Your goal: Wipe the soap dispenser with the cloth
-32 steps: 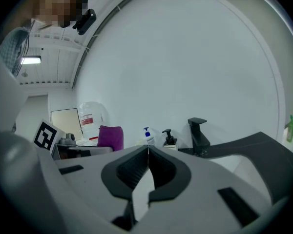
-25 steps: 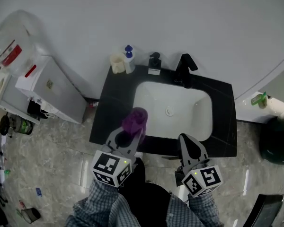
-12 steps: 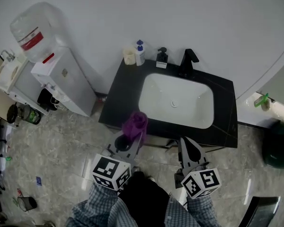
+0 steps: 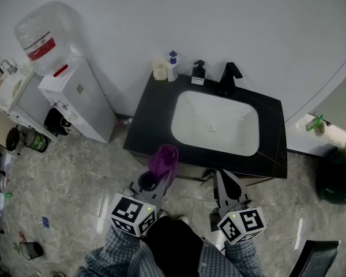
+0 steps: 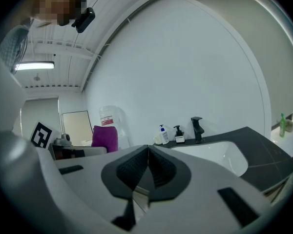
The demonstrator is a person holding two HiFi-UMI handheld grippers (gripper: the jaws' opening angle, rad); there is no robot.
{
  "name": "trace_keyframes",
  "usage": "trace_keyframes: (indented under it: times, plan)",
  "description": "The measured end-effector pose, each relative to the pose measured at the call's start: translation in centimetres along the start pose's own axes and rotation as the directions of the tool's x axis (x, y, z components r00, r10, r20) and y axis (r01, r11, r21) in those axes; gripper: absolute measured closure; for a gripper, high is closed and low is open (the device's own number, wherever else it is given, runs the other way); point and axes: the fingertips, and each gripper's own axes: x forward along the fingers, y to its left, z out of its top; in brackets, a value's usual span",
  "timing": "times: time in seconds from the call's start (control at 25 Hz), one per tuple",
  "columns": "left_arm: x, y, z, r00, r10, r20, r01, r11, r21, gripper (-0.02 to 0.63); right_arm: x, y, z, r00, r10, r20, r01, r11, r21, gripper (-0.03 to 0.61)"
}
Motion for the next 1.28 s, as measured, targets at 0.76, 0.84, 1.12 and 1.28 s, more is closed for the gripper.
trace_keyframes:
  times: [0.76,0.84,1.12,1.28]
  plan:
    - [-0.4,0.3,0.4,0.998,-0.060,-0.003,0.060,0.998,-0.001,0.557,1.1,2.8,0.0,1.000,0.014,-0.010,-0.014,1.000,-0.007,0.560]
    - [-0.3,0.1,0.4,0.998,-0.066,-0.004,0.066,0.998,-0.001,0.557,1.2,2.8,0.0,1.000,0.016,-0.008,-0.016,1.000,-0.006,0.560]
    - [-0.2,0.0,0.5,0.998,-0.070,0.000,0.070,0.998,0.003,0.557,1.2,2.9,0.1,1.000,0.022,-0.004,-0.023,1.000,-0.009,0.560]
    - [-0.2,0.2,0.6,0.998,-0.069,0.001,0.069,0.998,0.002,0.557,1.3,3.0,0.1,1.000,0.020,-0.006,-0.020,1.000,-0.004,0.560]
